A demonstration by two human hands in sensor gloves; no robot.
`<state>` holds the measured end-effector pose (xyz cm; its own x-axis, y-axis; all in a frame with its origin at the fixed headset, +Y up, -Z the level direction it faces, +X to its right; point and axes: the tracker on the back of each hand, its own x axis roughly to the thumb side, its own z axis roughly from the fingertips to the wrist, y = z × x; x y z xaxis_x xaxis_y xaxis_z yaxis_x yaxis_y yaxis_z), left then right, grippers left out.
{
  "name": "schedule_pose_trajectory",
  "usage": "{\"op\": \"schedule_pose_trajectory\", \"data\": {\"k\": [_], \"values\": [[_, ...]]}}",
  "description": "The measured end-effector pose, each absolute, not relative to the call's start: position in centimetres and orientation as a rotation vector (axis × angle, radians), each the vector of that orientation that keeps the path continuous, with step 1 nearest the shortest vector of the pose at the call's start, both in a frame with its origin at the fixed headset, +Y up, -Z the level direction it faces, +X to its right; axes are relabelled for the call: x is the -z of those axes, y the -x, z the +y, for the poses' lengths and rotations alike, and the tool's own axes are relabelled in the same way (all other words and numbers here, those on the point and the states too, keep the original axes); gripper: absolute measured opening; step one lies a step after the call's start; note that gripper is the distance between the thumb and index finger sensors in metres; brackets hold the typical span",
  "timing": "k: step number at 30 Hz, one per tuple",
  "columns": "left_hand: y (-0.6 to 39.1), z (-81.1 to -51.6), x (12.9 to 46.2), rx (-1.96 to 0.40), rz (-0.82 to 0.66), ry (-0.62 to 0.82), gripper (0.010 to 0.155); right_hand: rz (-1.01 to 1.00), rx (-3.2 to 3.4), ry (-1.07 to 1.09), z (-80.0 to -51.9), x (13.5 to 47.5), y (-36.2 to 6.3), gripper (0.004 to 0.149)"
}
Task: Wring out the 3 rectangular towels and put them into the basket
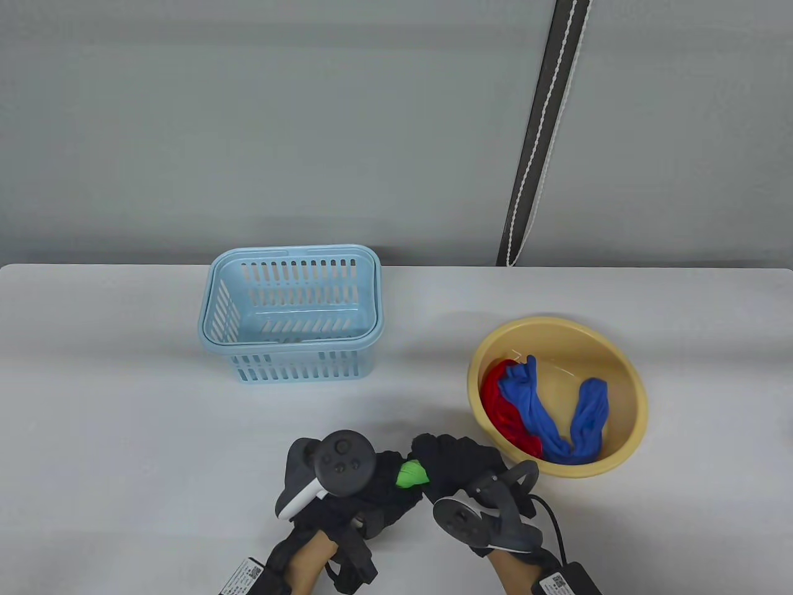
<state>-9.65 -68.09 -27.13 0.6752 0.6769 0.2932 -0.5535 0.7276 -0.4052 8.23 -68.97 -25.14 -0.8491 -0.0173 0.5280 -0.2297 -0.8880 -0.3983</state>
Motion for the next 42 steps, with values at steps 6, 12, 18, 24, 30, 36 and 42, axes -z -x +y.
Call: {"op": "schedule_pose_trajectory", "data": {"k": [6, 12, 18, 24, 30, 36, 42], "values": [[9.7, -69.5, 27.9, -0.981, -0.455, 0.541, 0.044, -0.759, -2.792, -0.845, -68.7, 25.2, -8.7, 0.042], [9.3, -71.5, 28.1, -1.268, -0.442, 0.785, 0.043, -0.779, -2.769, -0.840, -68.5, 25.3, -8.8, 0.041], [8.3, -73.1, 28.1, -1.484, -0.510, 0.993, 0.041, -0.810, -2.738, -0.845, -68.3, 25.2, -9.1, 0.041], [8.0, -73.6, 27.7, -1.575, -0.561, 1.068, 0.040, -0.854, -2.718, -0.867, -67.9, 24.9, -8.9, 0.041], [8.6, -72.4, 27.6, -1.354, -0.545, 0.947, 0.044, -0.871, -2.749, -0.860, -67.8, 24.7, -9.0, 0.040], [9.5, -70.2, 26.7, -0.920, -0.494, 0.620, 0.055, -0.884, -2.866, -0.887, -68.1, 24.1, -8.8, 0.046], [10.9, -67.7, 25.6, -0.601, -0.424, 0.372, 0.071, -0.683, -2.985, -0.825, -68.4, 23.9, -8.6, 0.076]]}}
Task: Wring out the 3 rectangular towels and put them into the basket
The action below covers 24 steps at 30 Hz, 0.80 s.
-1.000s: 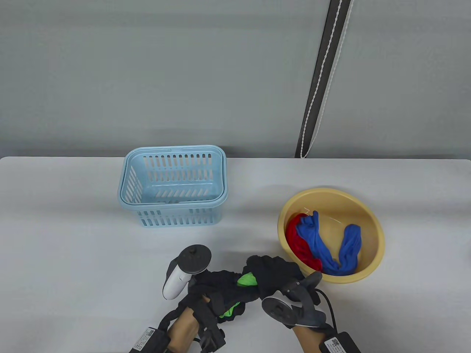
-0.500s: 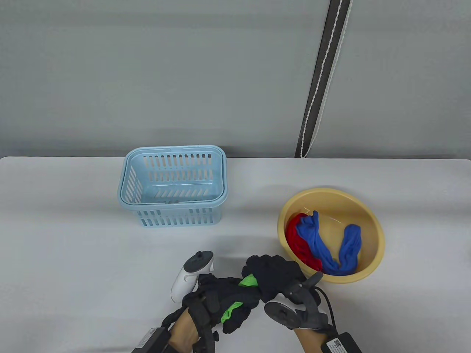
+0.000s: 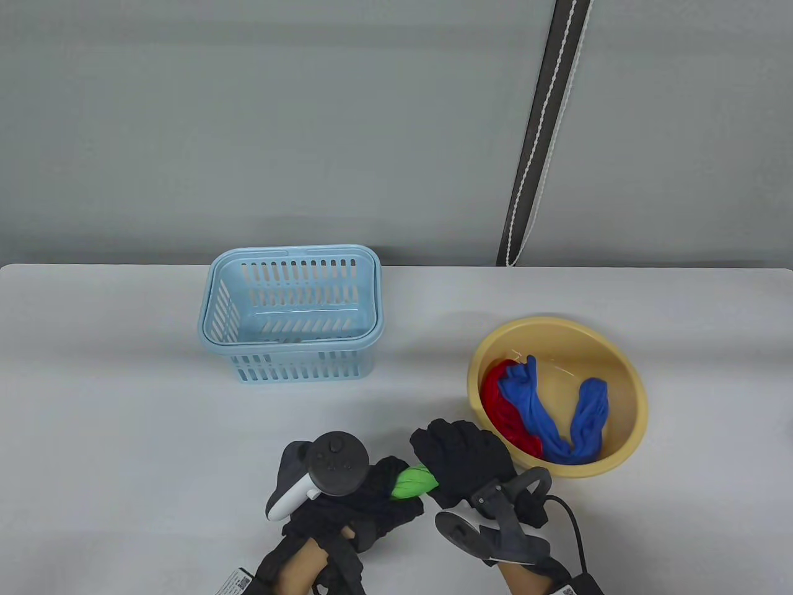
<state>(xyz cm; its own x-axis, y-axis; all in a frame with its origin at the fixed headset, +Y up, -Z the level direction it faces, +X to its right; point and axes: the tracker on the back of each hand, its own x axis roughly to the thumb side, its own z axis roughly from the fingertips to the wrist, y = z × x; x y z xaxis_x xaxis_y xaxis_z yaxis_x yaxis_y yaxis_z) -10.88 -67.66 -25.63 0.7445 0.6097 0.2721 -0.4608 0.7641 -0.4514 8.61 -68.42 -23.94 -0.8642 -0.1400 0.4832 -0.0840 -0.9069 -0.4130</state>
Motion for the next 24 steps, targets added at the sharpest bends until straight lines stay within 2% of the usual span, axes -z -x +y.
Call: {"op": "schedule_pose_trajectory", "data": {"k": [6, 9, 12, 17, 20, 24], "values": [[14.4, -64.2, 26.4, -0.386, -0.308, -0.002, 0.071, 0.559, 3.085, 0.769, -67.3, 23.8, -9.0, 0.094], [16.2, -62.3, 28.0, -0.343, -0.269, -0.100, 0.072, 0.514, 3.216, 0.699, -66.3, 24.6, -10.0, 0.094], [18.5, -59.9, 31.2, -0.325, -0.213, -0.183, 0.074, 0.365, 3.296, 0.528, -64.5, 26.4, -11.7, 0.094], [21.7, -58.0, 36.9, -0.347, -0.112, -0.167, 0.077, 0.127, 3.374, 0.300, -61.9, 29.5, -14.5, 0.094], [23.5, -58.8, 40.1, -0.369, -0.025, -0.104, 0.080, 0.042, 3.378, 0.139, -61.4, 31.1, -16.4, 0.094], [24.9, -60.8, 42.9, -0.359, 0.012, -0.007, 0.089, -0.046, 3.380, 0.043, -61.9, 32.1, -18.3, 0.094]]}}
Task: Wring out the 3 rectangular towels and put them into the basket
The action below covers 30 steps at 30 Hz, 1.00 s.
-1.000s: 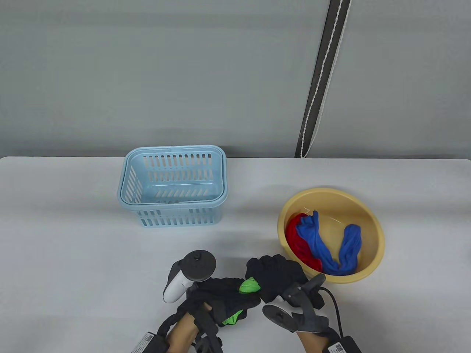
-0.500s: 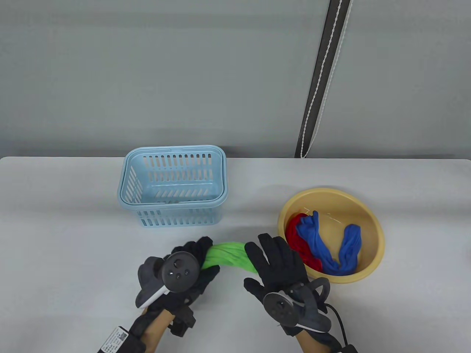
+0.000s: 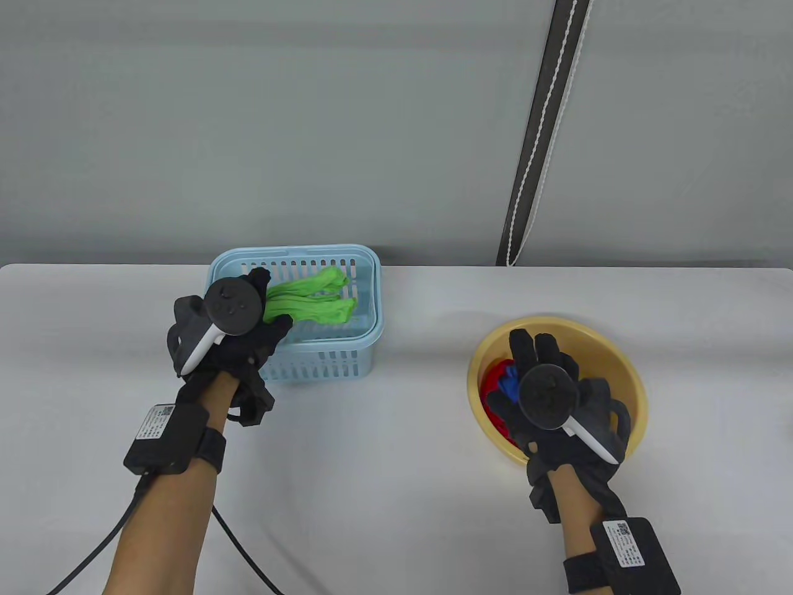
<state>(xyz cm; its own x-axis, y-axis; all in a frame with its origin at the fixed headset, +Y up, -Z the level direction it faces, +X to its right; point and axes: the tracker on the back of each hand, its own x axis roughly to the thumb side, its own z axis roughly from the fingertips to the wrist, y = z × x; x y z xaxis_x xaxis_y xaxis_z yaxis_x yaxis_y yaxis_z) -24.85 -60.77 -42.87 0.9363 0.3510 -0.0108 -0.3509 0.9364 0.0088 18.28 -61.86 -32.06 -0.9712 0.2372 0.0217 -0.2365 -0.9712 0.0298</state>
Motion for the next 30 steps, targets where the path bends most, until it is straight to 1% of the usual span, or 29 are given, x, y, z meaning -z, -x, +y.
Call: {"op": "schedule_pose_trajectory", "data": {"k": [4, 6, 9, 13, 18, 20, 23, 27, 30], "values": [[25.0, -61.5, 43.0, -0.362, -0.017, -0.009, 0.089, 0.084, -2.911, 0.028, -62.6, 32.9, -19.7, 0.092], [24.4, -61.3, 42.2, -0.349, -0.061, -0.003, 0.089, 0.123, -2.890, 0.064, -62.9, 33.6, -20.2, 0.092], [22.9, -60.5, 40.3, -0.329, -0.145, -0.018, 0.090, 0.240, -2.834, 0.119, -63.2, 34.7, -20.5, 0.091], [20.2, -58.9, 36.1, -0.375, -0.263, -0.034, 0.091, 0.375, -2.795, 0.241, -64.0, 36.4, -21.0, 0.089], [17.5, -58.6, 30.4, -0.426, -0.362, -0.046, 0.093, 0.521, -2.770, 0.387, -65.4, 38.1, -21.9, 0.088], [16.2, -59.4, 27.7, -0.444, -0.397, -0.059, 0.094, 0.588, -2.707, 0.424, -66.5, 38.9, -22.3, 0.089], [15.0, -61.1, 25.0, -0.449, -0.411, -0.056, 0.094, 0.671, -2.653, 0.453, -67.6, 39.9, -22.3, 0.091], [14.0, -64.1, 23.0, -0.446, -0.408, -0.009, 0.095, 0.767, -2.676, 0.460, -68.9, 41.0, -22.1, 0.092], [13.8, -66.4, 22.6, -0.431, -0.394, 0.023, 0.095, 0.872, -2.665, 0.475, -70.2, 41.7, -22.0, 0.093]]}}
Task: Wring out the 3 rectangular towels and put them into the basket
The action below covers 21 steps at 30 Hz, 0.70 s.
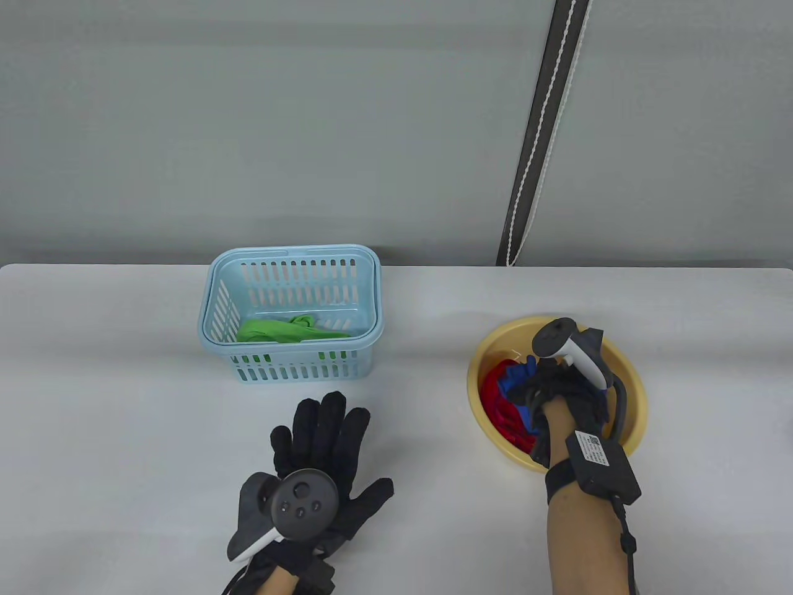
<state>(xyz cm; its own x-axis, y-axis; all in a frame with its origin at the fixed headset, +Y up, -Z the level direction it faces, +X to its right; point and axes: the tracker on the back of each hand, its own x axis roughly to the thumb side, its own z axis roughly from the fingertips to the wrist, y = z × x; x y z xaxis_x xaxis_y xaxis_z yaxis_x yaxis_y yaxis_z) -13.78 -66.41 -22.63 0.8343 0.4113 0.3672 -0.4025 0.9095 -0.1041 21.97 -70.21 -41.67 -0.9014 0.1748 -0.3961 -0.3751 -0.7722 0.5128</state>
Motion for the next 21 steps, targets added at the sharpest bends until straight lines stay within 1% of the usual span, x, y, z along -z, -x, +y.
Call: {"op": "schedule_pose_trajectory", "data": {"k": [2, 4, 6, 8, 10, 11, 13, 17, 21], "values": [[13.8, -67.6, 22.7, -0.426, -0.389, 0.038, 0.095, 0.921, -2.658, 0.483, -71.0, 42.0, -21.9, 0.093], [13.7, -68.6, 22.9, -0.437, -0.388, 0.040, 0.095, 0.946, -2.650, 0.484, -71.8, 42.3, -21.9, 0.087], [13.6, -69.4, 23.1, -0.419, -0.393, 0.072, 0.094, 0.957, -2.658, 0.493, -72.3, 42.6, -21.8, 0.080], [13.6, -69.8, 23.3, -0.373, -0.388, 0.090, 0.095, 0.946, -2.677, 0.491, -72.6, 42.7, -21.7, 0.069], [13.6, -70.1, 23.4, -0.373, -0.394, 0.082, 0.094, 0.894, -2.704, 0.512, -72.4, 42.7, -22.0, 0.057], [13.6, -70.1, 23.4, -0.375, -0.395, 0.086, 0.094, 0.877, -2.707, 0.502, -72.1, 42.6, -22.2, 0.053], [13.6, -70.2, 23.4, -0.379, -0.398, 0.094, 0.094, 0.845, -2.686, 0.488, -71.0, 42.3, -22.7, 0.051], [13.3, -70.2, 23.3, -0.389, -0.413, 0.093, 0.094, 0.671, -2.659, 0.434, -67.7, 41.1, -23.8, 0.048], [12.6, -70.1, 23.2, -0.388, -0.439, 0.083, 0.094, 0.397, -2.596, 0.269, -62.6, 38.6, -24.7, 0.046]]}}
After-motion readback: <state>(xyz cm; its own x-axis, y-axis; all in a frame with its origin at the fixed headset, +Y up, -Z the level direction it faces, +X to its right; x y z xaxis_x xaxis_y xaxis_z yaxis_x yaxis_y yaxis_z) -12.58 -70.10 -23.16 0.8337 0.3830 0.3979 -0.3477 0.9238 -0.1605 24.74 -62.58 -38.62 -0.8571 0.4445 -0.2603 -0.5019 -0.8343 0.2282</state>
